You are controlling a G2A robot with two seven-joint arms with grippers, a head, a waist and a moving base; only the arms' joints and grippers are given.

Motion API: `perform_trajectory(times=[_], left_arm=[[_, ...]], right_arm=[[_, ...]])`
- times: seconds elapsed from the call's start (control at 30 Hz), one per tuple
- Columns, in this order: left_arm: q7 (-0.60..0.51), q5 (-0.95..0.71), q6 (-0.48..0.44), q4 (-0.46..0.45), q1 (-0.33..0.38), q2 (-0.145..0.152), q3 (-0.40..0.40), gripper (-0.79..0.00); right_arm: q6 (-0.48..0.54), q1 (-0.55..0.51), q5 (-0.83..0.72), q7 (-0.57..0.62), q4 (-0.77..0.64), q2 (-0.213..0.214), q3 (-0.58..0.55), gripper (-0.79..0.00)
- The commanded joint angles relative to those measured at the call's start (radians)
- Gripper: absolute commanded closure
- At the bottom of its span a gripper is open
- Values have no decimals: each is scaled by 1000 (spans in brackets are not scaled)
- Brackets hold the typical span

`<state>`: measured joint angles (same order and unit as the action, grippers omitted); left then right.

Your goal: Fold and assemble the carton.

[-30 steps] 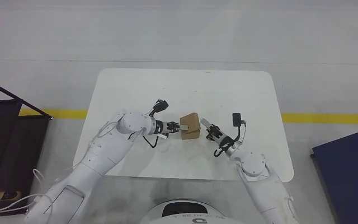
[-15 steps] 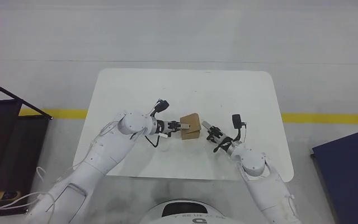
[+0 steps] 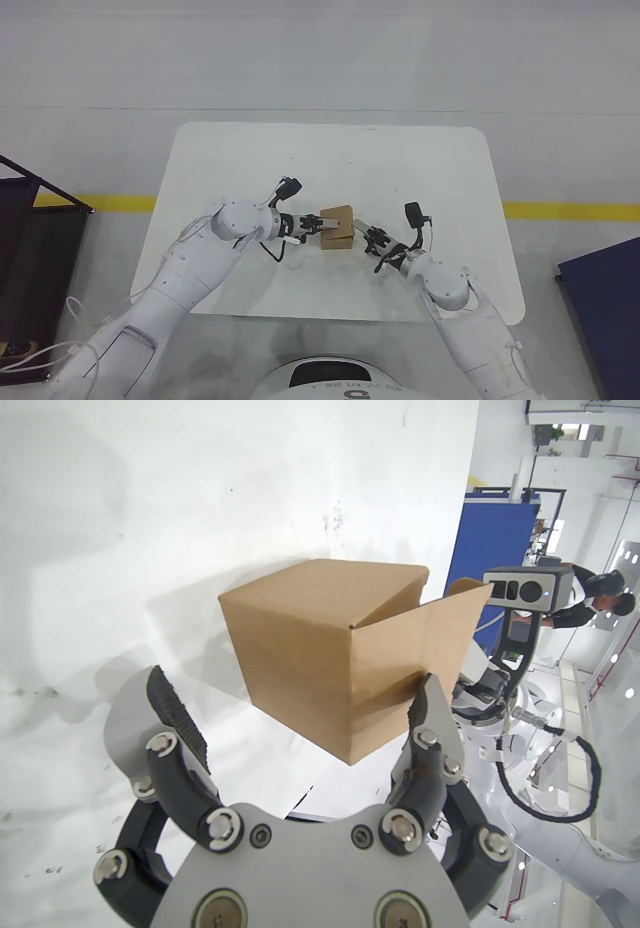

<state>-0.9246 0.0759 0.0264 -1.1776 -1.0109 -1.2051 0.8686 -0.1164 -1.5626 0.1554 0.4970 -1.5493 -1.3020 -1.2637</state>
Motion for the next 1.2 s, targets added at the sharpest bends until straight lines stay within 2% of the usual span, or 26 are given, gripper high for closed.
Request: perform_trajectory(times=[0.0, 0.23, 0.53, 1.17], left_arm=[[0, -2, 1, 0, -1, 0, 2, -785], [-1, 0, -1, -1, -2, 0, 4, -785], [-6, 1, -6, 4, 1, -2, 2, -785], [-28, 23, -7, 19, 12, -7, -17, -785]], right_arm=[[-2, 3, -1, 5, 3, 1, 2, -662], [-44, 12, -11, 3, 18, 3, 4, -606], [-56, 19, -1, 13, 0, 6, 21, -628], [-155, 43, 136, 4, -30, 15, 79, -662]])
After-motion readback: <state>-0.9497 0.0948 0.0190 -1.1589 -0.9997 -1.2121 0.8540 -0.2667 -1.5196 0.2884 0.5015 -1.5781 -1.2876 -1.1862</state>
